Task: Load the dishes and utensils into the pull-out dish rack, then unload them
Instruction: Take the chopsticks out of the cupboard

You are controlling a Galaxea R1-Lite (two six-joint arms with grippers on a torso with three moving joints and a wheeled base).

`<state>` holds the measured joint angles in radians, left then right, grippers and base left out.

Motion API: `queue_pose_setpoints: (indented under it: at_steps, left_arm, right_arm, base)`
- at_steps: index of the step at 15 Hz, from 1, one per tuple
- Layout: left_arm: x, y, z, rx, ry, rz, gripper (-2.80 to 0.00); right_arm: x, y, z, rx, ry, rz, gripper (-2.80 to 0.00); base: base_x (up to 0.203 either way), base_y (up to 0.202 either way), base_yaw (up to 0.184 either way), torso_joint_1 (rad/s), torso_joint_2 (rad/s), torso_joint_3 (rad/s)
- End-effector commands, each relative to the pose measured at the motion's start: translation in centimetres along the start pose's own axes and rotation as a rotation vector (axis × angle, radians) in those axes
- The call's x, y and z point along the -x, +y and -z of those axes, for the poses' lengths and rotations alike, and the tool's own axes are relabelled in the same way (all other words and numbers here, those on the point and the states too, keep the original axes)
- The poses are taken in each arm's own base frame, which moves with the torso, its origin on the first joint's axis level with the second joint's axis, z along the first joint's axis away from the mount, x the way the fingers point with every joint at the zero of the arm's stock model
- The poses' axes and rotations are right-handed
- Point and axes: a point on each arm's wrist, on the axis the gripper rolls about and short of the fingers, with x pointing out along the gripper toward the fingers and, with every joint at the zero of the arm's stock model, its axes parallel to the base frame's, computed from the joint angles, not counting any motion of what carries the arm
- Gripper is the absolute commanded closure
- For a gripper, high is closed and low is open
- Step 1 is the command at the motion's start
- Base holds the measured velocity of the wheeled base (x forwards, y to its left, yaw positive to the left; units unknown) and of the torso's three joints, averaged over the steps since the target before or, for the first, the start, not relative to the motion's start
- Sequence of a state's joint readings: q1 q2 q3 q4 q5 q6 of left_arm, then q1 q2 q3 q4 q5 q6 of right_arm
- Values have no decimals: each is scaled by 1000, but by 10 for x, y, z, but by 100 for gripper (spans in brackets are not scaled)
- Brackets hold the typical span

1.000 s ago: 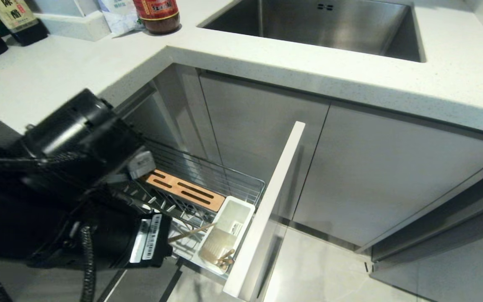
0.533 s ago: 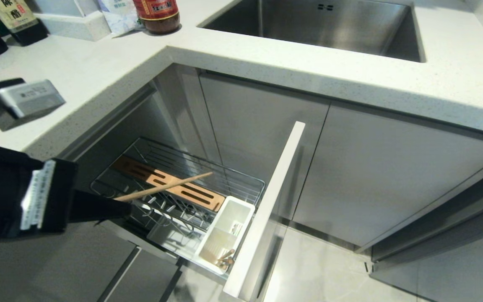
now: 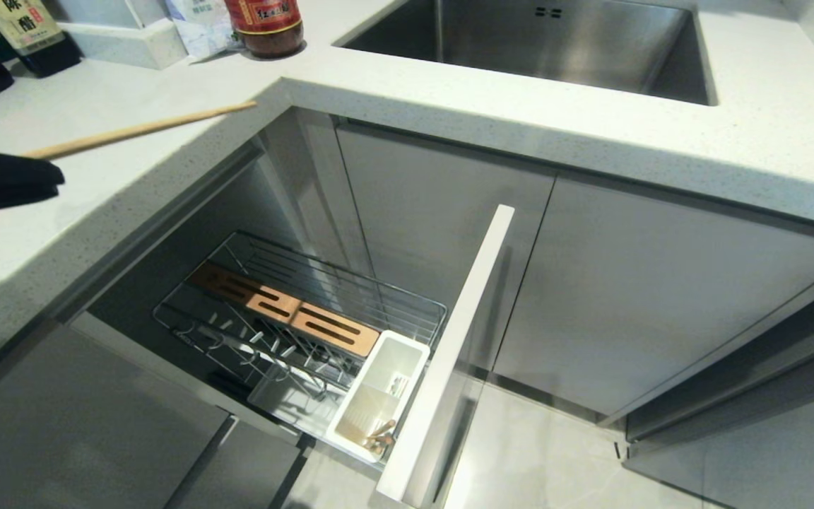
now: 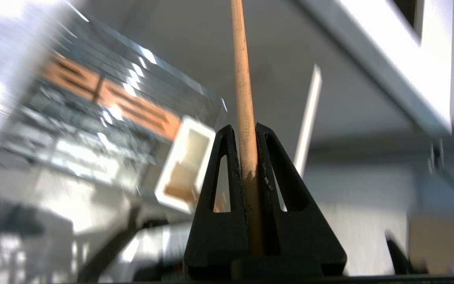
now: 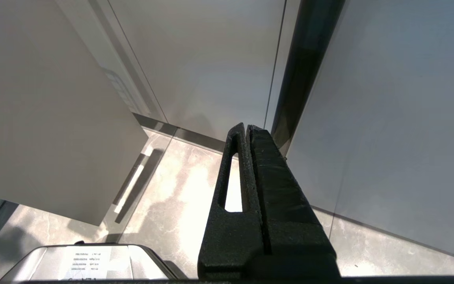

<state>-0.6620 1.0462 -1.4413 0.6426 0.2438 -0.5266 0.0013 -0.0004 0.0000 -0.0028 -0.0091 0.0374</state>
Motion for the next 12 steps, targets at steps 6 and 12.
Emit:
queue_pose_setpoints:
  at_steps: [6, 12]
  left_arm:
    - [21, 23, -28, 14, -354, -319, 0]
    - [38, 32, -39, -70, -534, -662, 0]
  right_arm:
    - [0, 0, 0, -1, 0, 0, 0]
    - [0, 0, 0, 1, 0, 0, 0]
  base:
    - [0, 0, 0, 0, 0, 0]
    - [0, 0, 0, 0, 0, 0]
